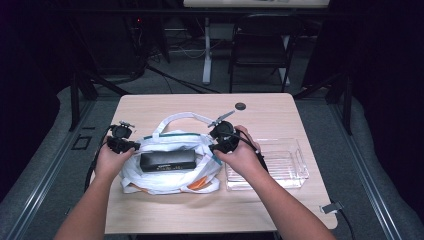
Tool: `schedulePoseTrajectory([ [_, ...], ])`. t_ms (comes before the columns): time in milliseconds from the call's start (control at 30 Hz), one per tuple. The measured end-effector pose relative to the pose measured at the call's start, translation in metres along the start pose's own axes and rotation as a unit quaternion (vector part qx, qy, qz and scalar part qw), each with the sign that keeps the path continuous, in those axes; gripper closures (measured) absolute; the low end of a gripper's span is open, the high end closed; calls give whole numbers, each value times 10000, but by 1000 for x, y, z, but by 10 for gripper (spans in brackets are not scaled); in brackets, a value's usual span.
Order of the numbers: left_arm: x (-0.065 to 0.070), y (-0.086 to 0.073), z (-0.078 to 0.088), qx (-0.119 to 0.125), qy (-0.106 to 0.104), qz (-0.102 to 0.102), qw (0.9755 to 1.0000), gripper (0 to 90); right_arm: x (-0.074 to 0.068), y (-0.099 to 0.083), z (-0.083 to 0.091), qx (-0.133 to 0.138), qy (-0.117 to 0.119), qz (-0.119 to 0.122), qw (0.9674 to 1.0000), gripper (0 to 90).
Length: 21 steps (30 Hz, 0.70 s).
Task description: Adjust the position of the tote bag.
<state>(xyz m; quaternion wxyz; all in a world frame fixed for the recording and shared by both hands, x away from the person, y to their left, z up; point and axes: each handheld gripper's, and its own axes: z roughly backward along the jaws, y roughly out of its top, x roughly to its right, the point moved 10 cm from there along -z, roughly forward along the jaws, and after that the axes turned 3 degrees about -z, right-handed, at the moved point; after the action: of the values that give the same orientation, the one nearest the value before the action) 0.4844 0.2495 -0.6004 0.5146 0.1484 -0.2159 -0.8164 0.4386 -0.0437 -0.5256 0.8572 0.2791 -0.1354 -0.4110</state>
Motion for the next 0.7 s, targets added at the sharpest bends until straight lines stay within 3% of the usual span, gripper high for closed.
schedulePoseTrajectory([
  [100, 1, 0, 0, 28, -5, -7, 10000, 770, -3, -8, 3, 52, 112, -66, 9999, 603],
  [133, 1, 0, 0, 25, -7, -13, 10000, 768, -3, -12, 5, -32, 116, 19, 9999, 601],
  [367, 1, 0, -1, 63, 59, 14, 10000, 733, -10, -25, 18, 156, 283, 17, 9995, 577],
  [700, -3, -4, 0, -19, 263, -11, 9997, 665, -15, -37, 37, 323, 292, -130, 9990, 561],
])
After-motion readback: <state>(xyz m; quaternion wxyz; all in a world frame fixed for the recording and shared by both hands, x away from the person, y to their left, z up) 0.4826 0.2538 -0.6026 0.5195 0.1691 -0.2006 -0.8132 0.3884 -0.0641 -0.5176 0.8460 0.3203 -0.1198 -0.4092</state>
